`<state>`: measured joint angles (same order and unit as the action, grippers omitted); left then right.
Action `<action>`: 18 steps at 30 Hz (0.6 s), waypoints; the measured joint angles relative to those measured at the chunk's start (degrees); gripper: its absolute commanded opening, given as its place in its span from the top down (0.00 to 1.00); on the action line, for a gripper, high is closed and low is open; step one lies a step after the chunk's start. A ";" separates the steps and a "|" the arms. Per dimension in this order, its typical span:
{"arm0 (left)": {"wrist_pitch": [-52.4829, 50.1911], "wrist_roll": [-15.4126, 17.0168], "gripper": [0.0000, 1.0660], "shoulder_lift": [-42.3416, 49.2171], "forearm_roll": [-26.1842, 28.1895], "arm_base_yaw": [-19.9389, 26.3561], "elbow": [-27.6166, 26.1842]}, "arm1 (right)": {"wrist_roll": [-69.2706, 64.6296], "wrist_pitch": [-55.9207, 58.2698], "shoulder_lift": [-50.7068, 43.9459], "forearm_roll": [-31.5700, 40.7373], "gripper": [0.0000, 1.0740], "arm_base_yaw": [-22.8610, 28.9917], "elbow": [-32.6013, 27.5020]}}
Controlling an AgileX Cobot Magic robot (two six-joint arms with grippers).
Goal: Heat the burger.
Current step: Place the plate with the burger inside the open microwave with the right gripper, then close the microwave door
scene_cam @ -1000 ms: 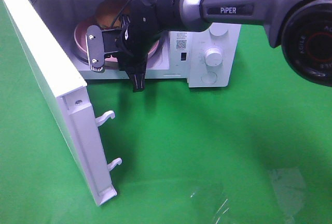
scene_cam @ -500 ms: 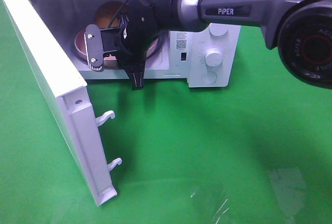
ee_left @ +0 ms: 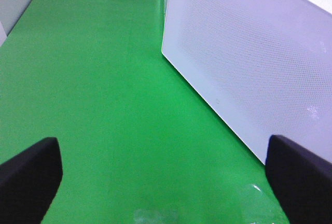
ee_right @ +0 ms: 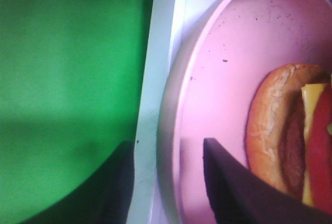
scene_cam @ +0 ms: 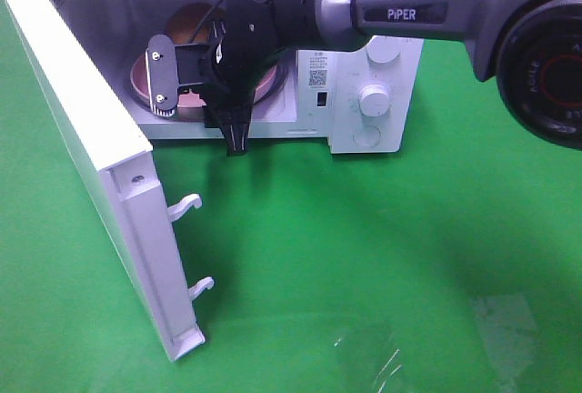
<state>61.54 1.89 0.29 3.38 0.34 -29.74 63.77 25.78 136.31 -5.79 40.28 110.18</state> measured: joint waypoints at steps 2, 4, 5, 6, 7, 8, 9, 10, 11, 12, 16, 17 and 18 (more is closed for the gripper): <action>0.00 0.00 0.07 0.00 0.00 0.00 0.00 | 0.00 -0.74 -1.03 0.06 0.52 0.00 -1.72; 0.00 0.00 0.07 0.00 0.00 0.00 0.00 | 0.00 -2.12 -2.12 0.17 0.49 0.00 -3.84; 0.00 0.00 0.07 0.00 0.00 0.00 0.00 | 0.00 -4.01 -3.38 0.17 0.47 0.00 -6.13; 0.00 0.00 0.07 0.00 0.00 0.00 0.00 | 0.00 -4.01 -3.38 0.17 0.47 0.00 -6.13; 0.00 0.00 0.07 0.00 0.00 0.00 0.00 | 0.00 -4.81 -4.13 0.17 0.42 0.00 -7.33; 0.00 0.00 0.07 0.00 0.00 0.00 0.00 | 0.00 -5.90 -5.56 0.17 0.37 0.00 -9.63; 0.00 0.00 0.07 0.00 0.00 0.00 0.00 | 0.00 -5.90 -5.56 0.17 0.37 0.00 -9.63; 0.00 0.00 0.07 0.00 0.00 0.00 0.00 | 0.00 -6.47 -7.05 0.17 0.34 0.00 -11.80; 0.00 0.00 0.07 0.00 0.00 0.00 0.00 | 0.00 -6.47 -7.05 0.17 0.34 0.00 -11.80; 0.00 0.00 0.07 0.00 0.00 0.00 0.00 | 0.00 -6.65 -7.96 0.34 0.33 0.00 -13.01; 0.00 0.00 0.07 0.00 0.00 0.00 0.00 | 0.63 -6.88 -10.71 0.52 0.31 0.00 -17.36; 0.00 0.00 0.07 0.00 0.00 0.00 0.00 | 0.63 -7.05 -12.15 0.57 0.31 0.00 -19.37; 0.00 0.00 0.07 0.00 0.00 0.00 0.00 | 0.63 -7.05 -12.15 0.57 0.31 0.00 -19.37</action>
<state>61.54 1.89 0.29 3.38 0.34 -29.74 64.40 18.74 124.16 -5.21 40.28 90.81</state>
